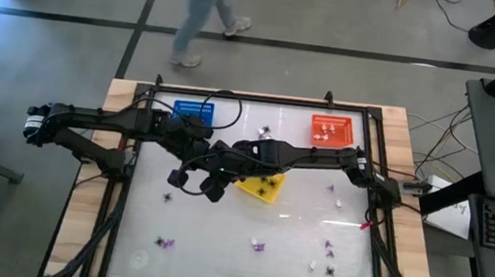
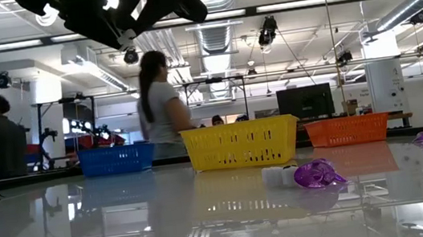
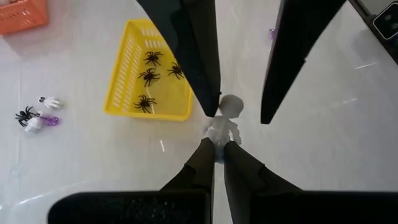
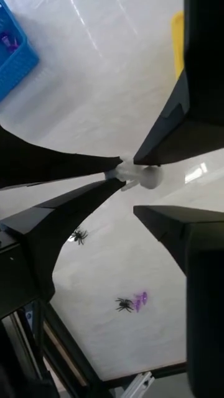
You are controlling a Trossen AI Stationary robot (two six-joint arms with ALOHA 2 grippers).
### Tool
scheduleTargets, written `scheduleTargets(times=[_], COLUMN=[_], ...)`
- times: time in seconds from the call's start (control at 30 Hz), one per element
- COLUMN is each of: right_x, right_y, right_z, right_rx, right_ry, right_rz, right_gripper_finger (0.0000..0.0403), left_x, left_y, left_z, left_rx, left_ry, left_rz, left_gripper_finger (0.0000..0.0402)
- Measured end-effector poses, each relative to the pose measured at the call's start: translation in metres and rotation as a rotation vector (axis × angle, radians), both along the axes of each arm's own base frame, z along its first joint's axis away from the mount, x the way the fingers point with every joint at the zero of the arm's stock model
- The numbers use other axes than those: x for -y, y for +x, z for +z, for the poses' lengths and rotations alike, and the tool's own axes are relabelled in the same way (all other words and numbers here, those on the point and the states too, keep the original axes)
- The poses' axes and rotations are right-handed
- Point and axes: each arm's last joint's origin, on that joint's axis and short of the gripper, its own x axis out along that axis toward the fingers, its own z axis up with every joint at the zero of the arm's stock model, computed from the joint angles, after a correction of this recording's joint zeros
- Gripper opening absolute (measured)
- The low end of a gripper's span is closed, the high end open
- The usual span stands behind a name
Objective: Sort Halloween decoration
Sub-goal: Put the white skeleton toy into the orange bin
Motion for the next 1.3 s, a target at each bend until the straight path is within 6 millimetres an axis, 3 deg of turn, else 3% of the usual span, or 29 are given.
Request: scheduleTargets(times=[0.27, 0.5, 0.93, 1.13, 1.3], right_x=[0.0, 0.0, 0.002, 0.002, 0.002], right_y=[0.0, -0.001, 0.0, 0.0, -0.001], right_z=[0.0, -0.002, 0.0, 0.0, 0.0], right_rx=[0.0, -0.007, -0.002, -0.005, -0.01], right_ry=[-0.004, -0.032, -0.064, -0.059, -0.056], right_rz=[0.004, -0.001, -0.007, -0.009, -0.007], right_gripper_finger=[0.012, 0.0107, 0.0078, 0.002, 0.001], left_x=[0.0, 0.001, 0.001, 0.0, 0.0], left_y=[0.0, 0.0, 0.0, 0.004, 0.005], left_z=[0.001, 0.012, 0.007, 0.002, 0.002], left_rx=[0.009, 0.027, -0.005, -0.026, -0.027], left_ry=[0.0, -0.018, -0.021, -0.024, -0.016], left_rz=[0.001, -0.012, -0.017, -0.018, -0.013], left_gripper_finger=[0.0, 0.0, 0.0, 0.0, 0.0])
